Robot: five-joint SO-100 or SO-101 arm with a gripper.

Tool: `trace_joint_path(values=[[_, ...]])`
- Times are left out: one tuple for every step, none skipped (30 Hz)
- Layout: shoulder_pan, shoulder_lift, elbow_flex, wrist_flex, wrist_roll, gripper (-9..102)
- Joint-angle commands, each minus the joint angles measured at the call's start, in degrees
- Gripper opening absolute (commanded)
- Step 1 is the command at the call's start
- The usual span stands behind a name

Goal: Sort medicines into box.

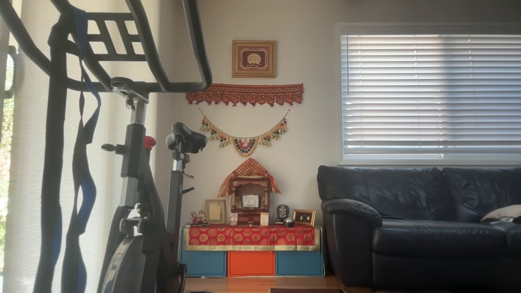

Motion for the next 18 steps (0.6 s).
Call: trace_joint_path(values=[[-5.63, 2.02, -7.12, 0.53, 5.01, 1], [-7.12, 2.02, -7.12, 0.53, 6.06, 1], [-8.88, 1.93, -6.77, 0.44, 7.12, 2], [-9.93, 1.93, -6.15, 0.18, 7.91, 2], [-11.07, 2.11, -5.19, -0.44, 8.70, 2], [-12.30, 2.64, -3.60, -1.67, 9.67, 2], [-13.45, 3.25, -1.85, -3.08, 10.90, 2], [-14.33, 3.60, -0.35, -4.39, 11.78, 2], [-15.29, 3.78, 0.70, -5.27, 12.39, 1], [-16.35, 3.69, 0.79, -5.45, 12.92, 1], [-17.14, 3.52, 0.44, -5.45, 13.80, 1], [-17.67, 3.16, -0.09, -5.36, 15.47, 1], [-17.84, 3.08, -0.26, -5.27, 15.82, 1], [-18.02, 3.08, -0.18, -5.71, 15.91, 1], [-18.11, 2.90, 0.00, -6.33, 16.08, 1], [-18.28, 2.20, -0.26, -6.59, 16.08, 1], [-18.54, 1.41, -0.79, -6.59, 16.08, 1], [-18.90, 0.35, -1.49, -6.15, 16.17, 1]])
